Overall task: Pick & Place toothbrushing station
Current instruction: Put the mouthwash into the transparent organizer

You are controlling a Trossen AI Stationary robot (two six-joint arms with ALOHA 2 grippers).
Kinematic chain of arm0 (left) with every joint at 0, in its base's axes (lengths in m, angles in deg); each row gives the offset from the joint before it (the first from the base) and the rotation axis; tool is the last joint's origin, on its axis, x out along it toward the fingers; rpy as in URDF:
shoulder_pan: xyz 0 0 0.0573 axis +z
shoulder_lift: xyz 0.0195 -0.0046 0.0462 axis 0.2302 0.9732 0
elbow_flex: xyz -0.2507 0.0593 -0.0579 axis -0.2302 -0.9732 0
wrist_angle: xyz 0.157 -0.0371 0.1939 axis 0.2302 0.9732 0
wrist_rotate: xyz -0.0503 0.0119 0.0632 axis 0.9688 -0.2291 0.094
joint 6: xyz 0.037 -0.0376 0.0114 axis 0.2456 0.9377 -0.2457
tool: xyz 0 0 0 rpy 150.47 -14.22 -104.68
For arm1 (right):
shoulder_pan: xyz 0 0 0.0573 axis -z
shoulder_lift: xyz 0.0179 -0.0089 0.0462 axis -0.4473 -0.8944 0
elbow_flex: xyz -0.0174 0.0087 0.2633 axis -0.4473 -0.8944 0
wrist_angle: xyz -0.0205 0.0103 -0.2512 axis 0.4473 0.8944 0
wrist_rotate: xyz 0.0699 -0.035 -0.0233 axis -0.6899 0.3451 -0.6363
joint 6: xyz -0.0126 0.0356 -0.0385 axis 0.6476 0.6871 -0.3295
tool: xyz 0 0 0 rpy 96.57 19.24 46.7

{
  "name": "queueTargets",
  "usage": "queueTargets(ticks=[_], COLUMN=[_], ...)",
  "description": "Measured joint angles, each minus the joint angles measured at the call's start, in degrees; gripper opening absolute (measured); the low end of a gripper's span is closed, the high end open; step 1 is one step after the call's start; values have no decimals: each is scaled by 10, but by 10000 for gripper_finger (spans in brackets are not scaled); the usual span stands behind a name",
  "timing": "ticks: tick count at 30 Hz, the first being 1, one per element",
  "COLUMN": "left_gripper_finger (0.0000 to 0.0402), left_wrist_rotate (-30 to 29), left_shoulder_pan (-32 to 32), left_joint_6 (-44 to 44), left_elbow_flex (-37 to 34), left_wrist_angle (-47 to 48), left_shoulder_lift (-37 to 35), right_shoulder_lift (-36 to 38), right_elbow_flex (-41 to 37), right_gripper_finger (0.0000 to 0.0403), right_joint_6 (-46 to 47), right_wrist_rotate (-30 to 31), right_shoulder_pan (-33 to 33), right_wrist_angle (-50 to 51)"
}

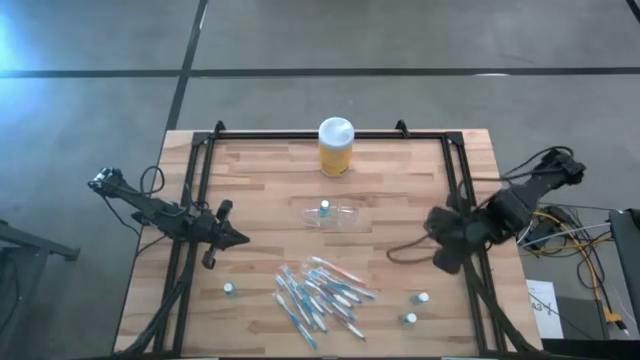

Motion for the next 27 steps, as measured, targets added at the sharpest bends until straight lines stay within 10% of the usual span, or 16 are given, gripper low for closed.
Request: queueTargets(ticks=[17, 27], left_gripper_finger=[12, 12], left_wrist_rotate=[0, 0], left_shoulder_pan=[0, 0], left_joint_6=[23, 50], left_elbow_flex=[0, 0], left_wrist_angle=[2, 2], left_shoulder_lift=[0, 0], right_shoulder_lift=[-190, -258], right_elbow_flex=[63, 64], right_gripper_finger=[208, 228], right_joint_6=[46, 33], right_wrist_rotate=[-72, -78], right_shoulder_pan=[-122, -144], right_wrist_angle=[-31, -84])
